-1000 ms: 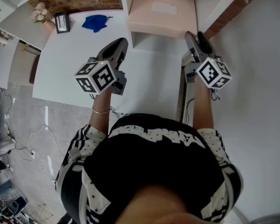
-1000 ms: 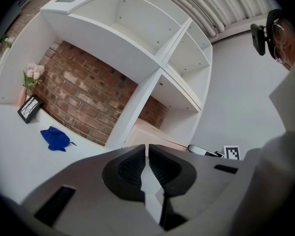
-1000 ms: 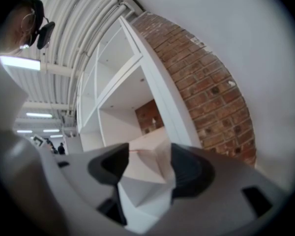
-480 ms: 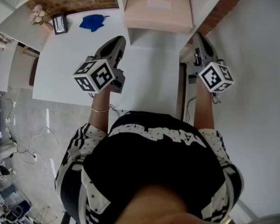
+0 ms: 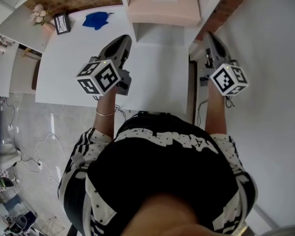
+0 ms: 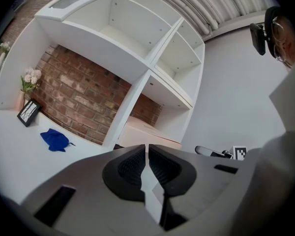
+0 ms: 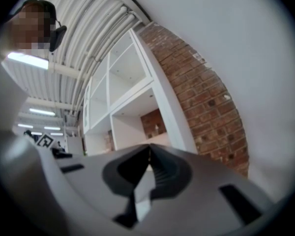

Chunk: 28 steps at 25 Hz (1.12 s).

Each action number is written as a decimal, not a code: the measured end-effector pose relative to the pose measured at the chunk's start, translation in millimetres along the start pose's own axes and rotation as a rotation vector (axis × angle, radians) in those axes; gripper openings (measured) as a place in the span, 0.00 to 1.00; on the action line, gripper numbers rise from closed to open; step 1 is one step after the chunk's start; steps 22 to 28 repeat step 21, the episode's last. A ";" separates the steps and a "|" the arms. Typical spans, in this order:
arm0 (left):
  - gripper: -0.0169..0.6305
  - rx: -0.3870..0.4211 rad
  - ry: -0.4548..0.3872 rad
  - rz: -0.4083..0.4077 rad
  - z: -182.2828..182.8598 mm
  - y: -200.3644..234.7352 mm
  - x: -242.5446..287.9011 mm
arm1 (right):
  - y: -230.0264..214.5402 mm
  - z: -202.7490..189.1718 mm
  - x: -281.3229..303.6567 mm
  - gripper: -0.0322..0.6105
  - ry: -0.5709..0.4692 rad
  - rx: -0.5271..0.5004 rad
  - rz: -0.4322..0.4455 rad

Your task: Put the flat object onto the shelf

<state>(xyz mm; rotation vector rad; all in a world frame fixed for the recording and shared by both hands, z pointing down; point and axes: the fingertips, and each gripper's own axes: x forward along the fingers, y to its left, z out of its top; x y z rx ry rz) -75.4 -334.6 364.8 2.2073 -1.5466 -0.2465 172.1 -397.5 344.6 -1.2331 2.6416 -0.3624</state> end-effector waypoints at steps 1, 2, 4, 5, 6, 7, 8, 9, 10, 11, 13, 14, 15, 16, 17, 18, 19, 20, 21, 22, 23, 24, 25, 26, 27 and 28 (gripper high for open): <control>0.10 0.001 -0.001 0.000 -0.1 -0.8 -0.8 | 1.0 0.2 -1.6 0.10 -0.001 0.001 0.002; 0.10 0.002 -0.002 0.001 -0.1 -1.5 -1.7 | 1.8 0.3 -3.3 0.10 -0.001 0.001 0.003; 0.10 0.000 -0.004 0.002 0.0 -2.6 -3.3 | 2.5 0.6 -6.3 0.10 -0.003 0.003 0.003; 0.10 -0.001 -0.005 0.002 0.2 -3.5 -3.9 | 2.8 1.1 -7.5 0.10 -0.004 0.004 0.002; 0.10 0.000 -0.005 0.001 0.6 -4.6 -4.4 | 3.3 1.8 -8.3 0.10 -0.005 0.004 0.003; 0.10 0.002 -0.005 0.000 0.9 -5.6 -4.6 | 4.0 2.8 -8.9 0.10 -0.006 0.004 0.005; 0.10 0.005 -0.005 -0.001 1.0 -6.4 -4.7 | 4.6 3.6 -9.4 0.10 -0.008 0.002 0.007; 0.10 0.007 -0.005 -0.001 0.6 -7.0 -4.7 | 4.9 4.0 -9.9 0.10 -0.010 0.000 0.010; 0.10 0.007 -0.005 -0.001 -0.2 -7.4 -4.7 | 4.9 3.8 -10.5 0.10 -0.012 -0.002 0.011; 0.10 0.007 -0.005 -0.001 -1.1 -7.8 -4.9 | 4.9 3.4 -11.2 0.10 -0.012 -0.003 0.011; 0.10 0.007 -0.002 -0.002 -2.6 -8.6 -5.4 | 5.2 2.5 -12.8 0.10 -0.010 -0.004 0.010; 0.10 0.007 0.000 -0.002 -2.9 -8.9 -5.5 | 5.4 2.5 -13.2 0.10 -0.010 -0.004 0.009; 0.10 0.008 0.001 -0.002 -2.9 -9.1 -5.4 | 5.4 2.7 -13.2 0.10 -0.010 -0.006 0.009; 0.10 0.009 0.001 -0.002 -2.5 -9.3 -5.1 | 5.3 3.1 -12.8 0.10 -0.011 -0.008 0.011; 0.10 0.009 0.000 -0.003 -2.0 -9.7 -4.8 | 5.5 3.7 -12.2 0.10 -0.010 -0.011 0.013; 0.10 0.009 -0.002 -0.004 -1.4 -10.1 -4.7 | 6.0 4.4 -11.8 0.10 -0.011 -0.012 0.014; 0.10 0.009 -0.003 -0.004 -1.1 -10.7 -4.7 | 6.8 5.0 -11.6 0.10 -0.010 -0.012 0.016; 0.10 0.010 -0.005 -0.005 -0.9 -11.4 -4.8 | 7.7 5.6 -11.7 0.10 -0.009 -0.013 0.017; 0.10 0.010 -0.006 -0.006 -0.8 -12.1 -4.9 | 8.6 6.0 -11.8 0.10 -0.006 -0.013 0.017; 0.10 0.010 -0.006 -0.006 -0.8 -12.1 -4.9 | 8.6 6.0 -11.8 0.10 -0.006 -0.013 0.017; 0.10 0.010 -0.006 -0.006 -0.8 -12.1 -4.9 | 8.6 6.0 -11.8 0.10 -0.006 -0.013 0.017; 0.10 0.010 -0.006 -0.006 -0.8 -12.1 -4.9 | 8.6 6.0 -11.8 0.10 -0.006 -0.013 0.017; 0.10 0.010 -0.006 -0.006 -0.8 -12.1 -4.9 | 8.6 6.0 -11.8 0.10 -0.006 -0.013 0.017; 0.10 0.010 -0.006 -0.006 -0.8 -12.1 -4.9 | 8.6 6.0 -11.8 0.10 -0.006 -0.013 0.017; 0.10 0.010 -0.006 -0.006 -0.8 -12.1 -4.9 | 8.6 6.0 -11.8 0.10 -0.006 -0.013 0.017; 0.10 0.010 -0.006 -0.006 -0.8 -12.1 -4.9 | 8.6 6.0 -11.8 0.10 -0.006 -0.013 0.017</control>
